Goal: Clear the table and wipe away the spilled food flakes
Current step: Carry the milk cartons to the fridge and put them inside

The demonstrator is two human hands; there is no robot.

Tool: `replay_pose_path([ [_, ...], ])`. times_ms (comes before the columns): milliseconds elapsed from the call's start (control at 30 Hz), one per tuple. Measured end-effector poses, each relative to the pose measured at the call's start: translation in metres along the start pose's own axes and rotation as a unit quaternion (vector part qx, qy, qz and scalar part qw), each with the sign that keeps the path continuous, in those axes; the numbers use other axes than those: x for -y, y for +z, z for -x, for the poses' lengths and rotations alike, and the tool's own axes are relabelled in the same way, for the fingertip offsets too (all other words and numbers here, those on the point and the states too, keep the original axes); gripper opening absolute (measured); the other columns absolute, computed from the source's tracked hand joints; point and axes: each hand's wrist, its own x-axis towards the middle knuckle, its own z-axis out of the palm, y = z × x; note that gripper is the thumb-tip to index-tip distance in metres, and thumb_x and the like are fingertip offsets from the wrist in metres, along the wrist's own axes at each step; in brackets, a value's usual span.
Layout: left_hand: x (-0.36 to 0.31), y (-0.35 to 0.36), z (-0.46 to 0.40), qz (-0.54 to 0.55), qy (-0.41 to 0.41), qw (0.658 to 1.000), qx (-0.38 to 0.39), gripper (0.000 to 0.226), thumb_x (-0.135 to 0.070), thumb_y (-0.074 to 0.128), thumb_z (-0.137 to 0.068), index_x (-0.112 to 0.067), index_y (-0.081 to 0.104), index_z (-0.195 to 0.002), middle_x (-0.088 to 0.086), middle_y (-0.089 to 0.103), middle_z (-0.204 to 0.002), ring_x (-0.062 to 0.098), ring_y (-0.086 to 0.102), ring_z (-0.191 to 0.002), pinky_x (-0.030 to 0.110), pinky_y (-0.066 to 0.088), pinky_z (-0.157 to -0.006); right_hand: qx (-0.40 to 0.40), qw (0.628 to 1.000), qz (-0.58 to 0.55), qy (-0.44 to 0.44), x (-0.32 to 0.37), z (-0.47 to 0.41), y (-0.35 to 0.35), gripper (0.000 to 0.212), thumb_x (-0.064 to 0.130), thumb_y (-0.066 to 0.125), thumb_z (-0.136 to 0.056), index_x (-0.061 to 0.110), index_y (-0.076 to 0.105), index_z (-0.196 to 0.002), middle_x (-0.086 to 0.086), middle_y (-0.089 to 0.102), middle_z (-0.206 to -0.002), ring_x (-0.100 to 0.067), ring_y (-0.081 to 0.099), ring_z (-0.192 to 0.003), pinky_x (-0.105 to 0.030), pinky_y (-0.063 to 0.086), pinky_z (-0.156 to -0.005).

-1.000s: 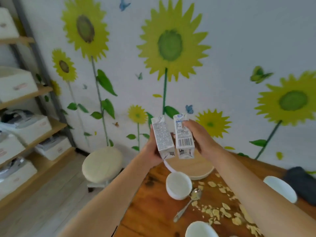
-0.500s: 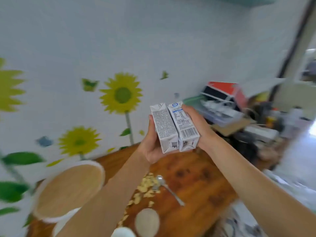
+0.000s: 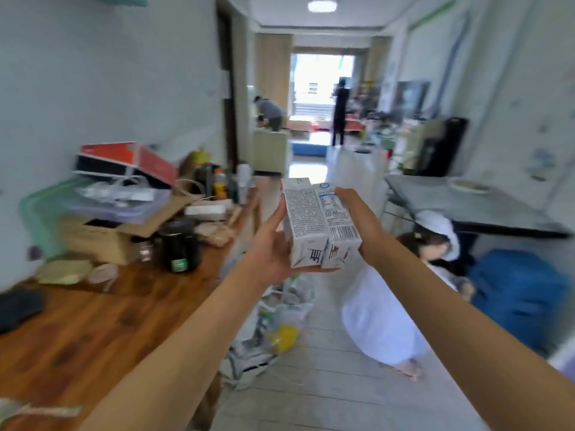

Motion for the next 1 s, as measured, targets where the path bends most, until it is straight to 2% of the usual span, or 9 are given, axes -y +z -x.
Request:
replay_pose_path([
  [100,0.045,0.051,-0.056,0.025,-0.056,0.996,0.071,0.081,-0.052,0.074,-0.059,-0.021,0.053,-0.131,0.011,0.055,-0.135,0.035,0.059,-0.113,0.06,0.05,-0.082,-0.085,0.996,0.009,0.001,0.014,0.039,-0.085,0.036,0.038,0.045,-0.092,0.021,0.069,-0.071,0.005,0.072,-0.069,-0.014,0.065,-0.071,-0.023,0.048,-0.066],
  [200,0.095,0.123,-0.108,0.017,-0.098,0.988,0.114,0.072,-0.057,0.067,-0.054,-0.019,0.065,-0.115,0.01,0.068,-0.113,0.031,0.067,-0.096,0.05,0.056,-0.075,-0.194,0.98,0.038,-0.001,0.028,0.079,-0.172,0.033,0.05,0.056,-0.075,0.021,0.066,-0.086,-0.013,0.07,-0.106,-0.023,0.064,-0.091,-0.03,0.044,-0.079],
  [300,0.137,0.169,-0.151,-0.011,-0.078,0.997,-0.002,0.079,-0.065,0.073,-0.031,-0.02,0.063,-0.096,0.003,0.07,-0.089,0.023,0.064,-0.083,0.036,0.055,-0.072,-0.215,0.976,0.028,-0.012,0.041,0.118,-0.228,0.029,0.04,0.041,-0.088,0.019,0.061,-0.083,-0.011,0.067,-0.09,-0.025,0.059,-0.083,-0.033,0.04,-0.077],
  [367,0.16,0.205,-0.175,0.084,-0.149,0.979,0.114,0.07,-0.063,0.07,-0.057,-0.02,0.061,-0.111,0.003,0.069,-0.106,0.024,0.061,-0.102,0.041,0.048,-0.091,-0.244,0.969,0.022,-0.027,0.05,0.14,-0.266,0.032,0.035,0.035,-0.093,0.019,0.061,-0.084,-0.007,0.066,-0.085,-0.023,0.058,-0.08,-0.033,0.04,-0.075],
  [433,0.174,0.225,-0.195,0.135,-0.181,0.96,0.166,0.057,-0.061,0.053,-0.077,-0.019,0.061,-0.116,0.005,0.068,-0.112,0.025,0.063,-0.104,0.042,0.045,-0.094,-0.268,0.961,0.044,-0.046,0.058,0.154,-0.289,0.034,0.036,0.033,-0.093,0.018,0.061,-0.086,-0.006,0.066,-0.087,-0.023,0.058,-0.083,-0.035,0.039,-0.079],
  [567,0.201,0.264,-0.252,0.089,-0.225,0.939,0.243,0.063,-0.063,0.045,-0.074,-0.024,0.057,-0.121,0.005,0.068,-0.112,0.026,0.067,-0.096,0.044,0.053,-0.082,-0.342,0.936,0.059,-0.06,0.078,0.179,-0.347,0.037,0.041,0.037,-0.089,0.022,0.066,-0.076,-0.001,0.069,-0.08,-0.02,0.06,-0.08,-0.036,0.04,-0.085],
  [733,0.219,0.301,-0.317,0.089,-0.261,0.916,0.291,0.065,-0.059,0.052,-0.068,-0.018,0.059,-0.118,0.01,0.069,-0.108,0.029,0.069,-0.091,0.045,0.056,-0.077,-0.417,0.901,0.104,-0.061,0.1,0.182,-0.405,0.034,0.033,0.031,-0.096,0.014,0.058,-0.091,-0.006,0.065,-0.089,-0.02,0.059,-0.079,-0.033,0.043,-0.08],
  [867,0.217,0.314,-0.383,0.076,-0.281,0.897,0.332,0.066,-0.061,0.05,-0.073,-0.018,0.058,-0.123,0.01,0.066,-0.116,0.029,0.067,-0.098,0.045,0.052,-0.084,-0.469,0.871,0.133,-0.064,0.116,0.157,-0.446,0.034,0.034,0.032,-0.096,0.013,0.059,-0.095,-0.003,0.066,-0.084,-0.015,0.061,-0.071,-0.024,0.048,-0.069],
  [1000,0.205,0.324,-0.451,0.069,-0.287,0.879,0.374,0.07,-0.061,0.05,-0.07,-0.022,0.054,-0.129,0.009,0.064,-0.122,0.03,0.068,-0.095,0.049,0.055,-0.077,-0.513,0.843,0.146,-0.06,0.143,0.121,-0.477,0.035,0.035,0.034,-0.097,0.018,0.063,-0.086,0.0,0.067,-0.083,-0.013,0.061,-0.074,-0.027,0.046,-0.079],
])
